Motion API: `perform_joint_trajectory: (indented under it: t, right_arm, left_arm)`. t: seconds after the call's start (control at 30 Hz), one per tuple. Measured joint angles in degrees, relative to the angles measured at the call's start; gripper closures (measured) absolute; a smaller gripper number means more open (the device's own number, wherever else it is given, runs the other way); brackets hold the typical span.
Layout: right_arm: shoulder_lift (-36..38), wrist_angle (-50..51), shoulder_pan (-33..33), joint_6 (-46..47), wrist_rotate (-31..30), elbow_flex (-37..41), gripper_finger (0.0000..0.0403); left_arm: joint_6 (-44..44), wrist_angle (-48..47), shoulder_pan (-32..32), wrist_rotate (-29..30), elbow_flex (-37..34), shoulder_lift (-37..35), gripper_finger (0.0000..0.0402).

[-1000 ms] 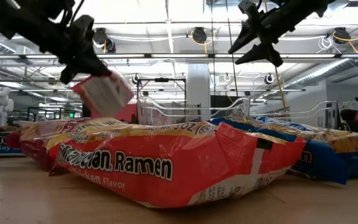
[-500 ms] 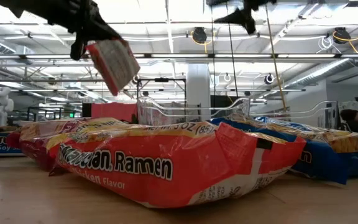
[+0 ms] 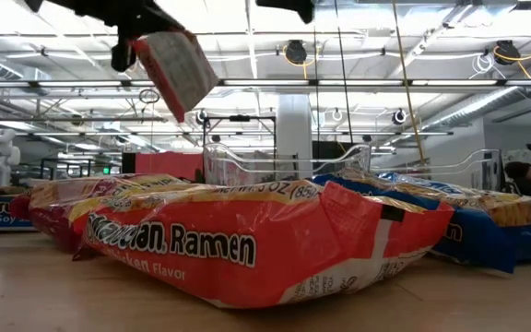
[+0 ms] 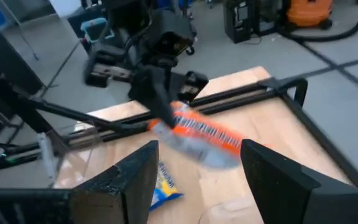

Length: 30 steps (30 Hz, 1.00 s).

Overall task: Sort Maruchan noodles
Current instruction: Stack the top orange noodle pack on top of the other orange noodle pack into the top right transparent bin

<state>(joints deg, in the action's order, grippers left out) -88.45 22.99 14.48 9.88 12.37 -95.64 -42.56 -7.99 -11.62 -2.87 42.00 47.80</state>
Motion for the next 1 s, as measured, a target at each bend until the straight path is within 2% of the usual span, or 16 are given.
perform_joint_trajectory:
  t: [0.1, 0.37, 0.47, 0.67, 0.83, 1.0]
  right_arm:
    - [-3.8, 0.5, 0.0, -3.2, 0.3, -3.7, 0.018]
    - [-10.9, 0.4, -1.0, -9.5, 8.8, -6.1, 0.0164]
    - [-12.2, 0.9, -2.3, -13.7, 9.2, -6.1, 0.0147]
    - [-14.4, 3.2, -3.4, -16.5, 10.5, -6.1, 0.0118]
    - [-16.6, 3.4, -4.4, -21.6, 10.4, -6.1, 0.0115]
    - [-16.9, 3.8, -4.6, -23.7, 11.9, -6.1, 0.0115]
  left_arm:
    - [0.1, 0.3, 0.4, -2.8, 0.6, 1.5, 0.0401]
    - [0.2, 2.9, 0.8, -9.4, 0.8, 5.5, 0.0401]
    - [0.4, 4.3, 0.8, -9.6, 0.8, 6.7, 0.0401]
    - [0.9, 6.2, 0.8, -12.3, 0.8, 9.2, 0.0401]
    - [0.1, 9.3, 1.0, -15.3, 0.8, 11.1, 0.0401]
    - [0.5, 9.9, 1.7, -15.3, 0.8, 11.2, 0.0401]
